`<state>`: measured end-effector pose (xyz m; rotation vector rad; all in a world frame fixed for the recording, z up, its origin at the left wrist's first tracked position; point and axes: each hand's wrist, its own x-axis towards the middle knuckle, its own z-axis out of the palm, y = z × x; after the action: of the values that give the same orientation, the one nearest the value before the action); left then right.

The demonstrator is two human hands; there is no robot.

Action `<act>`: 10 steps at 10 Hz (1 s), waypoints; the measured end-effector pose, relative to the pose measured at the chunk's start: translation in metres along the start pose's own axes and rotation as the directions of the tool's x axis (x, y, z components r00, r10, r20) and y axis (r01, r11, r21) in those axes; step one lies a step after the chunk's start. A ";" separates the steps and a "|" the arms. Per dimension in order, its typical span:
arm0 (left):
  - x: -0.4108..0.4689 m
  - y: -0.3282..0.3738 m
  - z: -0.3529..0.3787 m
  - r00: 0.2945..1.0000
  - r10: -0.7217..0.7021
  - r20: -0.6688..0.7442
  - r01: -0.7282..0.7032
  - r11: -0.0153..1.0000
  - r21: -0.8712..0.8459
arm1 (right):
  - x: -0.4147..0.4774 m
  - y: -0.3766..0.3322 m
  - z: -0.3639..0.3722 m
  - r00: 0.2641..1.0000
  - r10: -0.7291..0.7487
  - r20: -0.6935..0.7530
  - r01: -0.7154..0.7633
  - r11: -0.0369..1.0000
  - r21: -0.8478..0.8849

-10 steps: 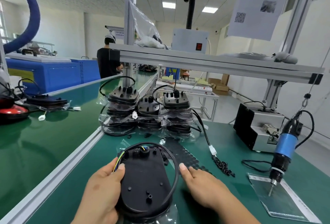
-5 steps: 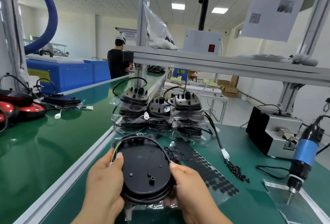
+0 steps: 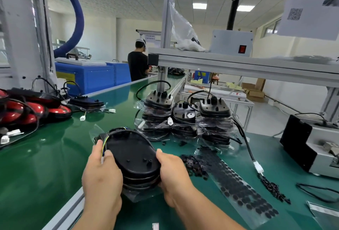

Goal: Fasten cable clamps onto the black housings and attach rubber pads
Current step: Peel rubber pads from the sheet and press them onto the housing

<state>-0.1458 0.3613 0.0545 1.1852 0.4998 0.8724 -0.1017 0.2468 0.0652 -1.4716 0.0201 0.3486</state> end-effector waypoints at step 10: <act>0.032 0.050 -0.129 0.636 -0.043 -0.770 0.060 0.998 -0.006 | -0.003 0.024 0.207 0.916 0.051 0.399 0.058 0.965 -0.256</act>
<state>-0.2385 0.4678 0.0624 0.7482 1.2432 1.3254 -0.1517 0.4493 0.0655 -1.6366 -0.3743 0.6675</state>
